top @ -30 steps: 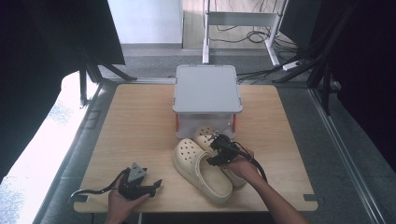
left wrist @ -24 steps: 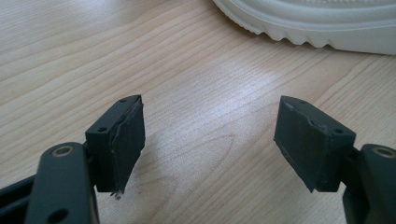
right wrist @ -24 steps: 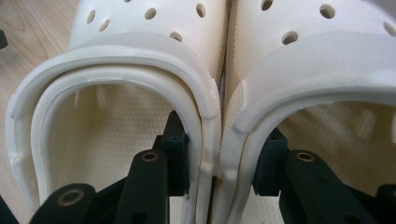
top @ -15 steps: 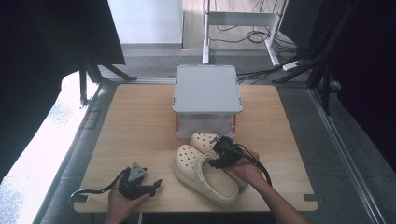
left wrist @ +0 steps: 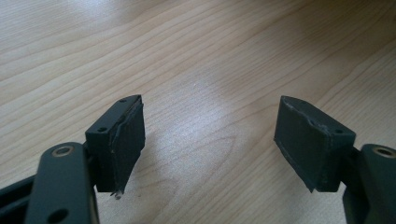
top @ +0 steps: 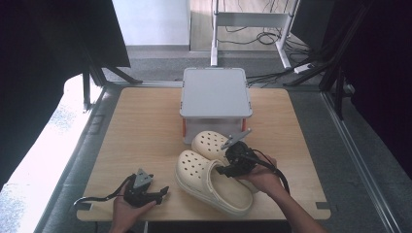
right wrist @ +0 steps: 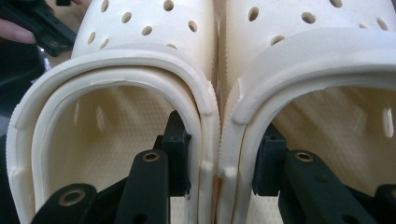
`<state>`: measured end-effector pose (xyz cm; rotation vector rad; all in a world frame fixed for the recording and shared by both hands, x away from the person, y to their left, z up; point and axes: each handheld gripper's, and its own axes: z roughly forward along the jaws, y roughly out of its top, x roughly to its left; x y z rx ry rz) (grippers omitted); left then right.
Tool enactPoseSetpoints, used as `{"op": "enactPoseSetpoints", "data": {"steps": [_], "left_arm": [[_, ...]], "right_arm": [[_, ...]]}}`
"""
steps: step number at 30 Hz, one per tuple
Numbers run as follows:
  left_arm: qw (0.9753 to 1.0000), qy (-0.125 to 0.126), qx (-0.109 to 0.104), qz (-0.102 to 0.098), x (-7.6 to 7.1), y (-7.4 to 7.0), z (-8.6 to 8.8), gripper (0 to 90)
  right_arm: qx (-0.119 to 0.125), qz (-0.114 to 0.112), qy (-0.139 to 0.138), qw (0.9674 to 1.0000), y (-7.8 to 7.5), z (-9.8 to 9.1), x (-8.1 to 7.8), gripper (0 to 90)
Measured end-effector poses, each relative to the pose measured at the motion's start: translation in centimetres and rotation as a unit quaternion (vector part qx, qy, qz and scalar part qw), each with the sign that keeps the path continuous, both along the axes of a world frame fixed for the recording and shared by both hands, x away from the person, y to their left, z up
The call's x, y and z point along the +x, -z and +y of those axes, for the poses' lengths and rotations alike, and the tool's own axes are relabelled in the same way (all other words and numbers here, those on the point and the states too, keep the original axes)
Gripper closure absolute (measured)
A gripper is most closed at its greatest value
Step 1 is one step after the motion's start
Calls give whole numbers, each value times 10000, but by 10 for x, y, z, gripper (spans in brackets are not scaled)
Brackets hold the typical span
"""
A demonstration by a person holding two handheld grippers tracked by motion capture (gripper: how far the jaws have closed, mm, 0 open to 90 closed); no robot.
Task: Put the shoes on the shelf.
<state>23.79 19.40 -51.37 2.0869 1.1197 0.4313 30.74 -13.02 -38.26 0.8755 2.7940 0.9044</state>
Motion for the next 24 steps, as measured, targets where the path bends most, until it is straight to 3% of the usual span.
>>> {"op": "enactPoseSetpoints", "data": {"steps": [4,18,24], "left_arm": [[10000,10,-28,6,0,1,0,250],[10000,23,-26,4,1,1,0,250],[10000,16,-27,-7,1,1,0,250]], "right_arm": [[117,-131,-75,9998,-18,-1,-2,650],[193,-147,-147,9996,-34,1,2,650],[308,-206,-144,9992,-50,0,6,650]]}}
